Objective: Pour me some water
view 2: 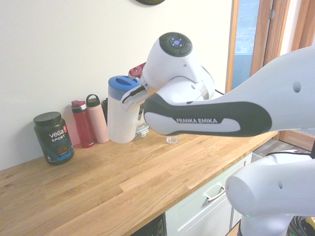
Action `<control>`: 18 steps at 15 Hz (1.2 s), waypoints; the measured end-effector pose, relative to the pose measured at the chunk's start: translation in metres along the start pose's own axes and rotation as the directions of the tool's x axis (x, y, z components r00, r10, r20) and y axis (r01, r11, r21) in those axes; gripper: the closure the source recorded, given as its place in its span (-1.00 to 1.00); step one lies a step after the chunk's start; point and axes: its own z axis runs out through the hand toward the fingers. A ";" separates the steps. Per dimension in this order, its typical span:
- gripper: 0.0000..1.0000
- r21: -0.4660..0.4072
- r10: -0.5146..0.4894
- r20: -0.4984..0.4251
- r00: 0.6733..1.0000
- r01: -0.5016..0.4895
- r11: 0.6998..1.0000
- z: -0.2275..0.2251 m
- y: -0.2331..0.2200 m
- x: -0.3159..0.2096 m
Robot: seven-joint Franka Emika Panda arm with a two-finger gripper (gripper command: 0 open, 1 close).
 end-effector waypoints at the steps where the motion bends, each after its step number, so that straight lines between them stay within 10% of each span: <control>1: 1.00 -0.005 -0.012 0.020 1.000 0.012 1.000 0.004 -0.005 -0.009; 7: 1.00 -0.051 -0.083 0.153 0.985 0.092 0.994 0.012 -0.040 -0.021; 18: 1.00 -0.104 -0.119 0.127 0.985 0.132 0.986 0.077 -0.069 -0.049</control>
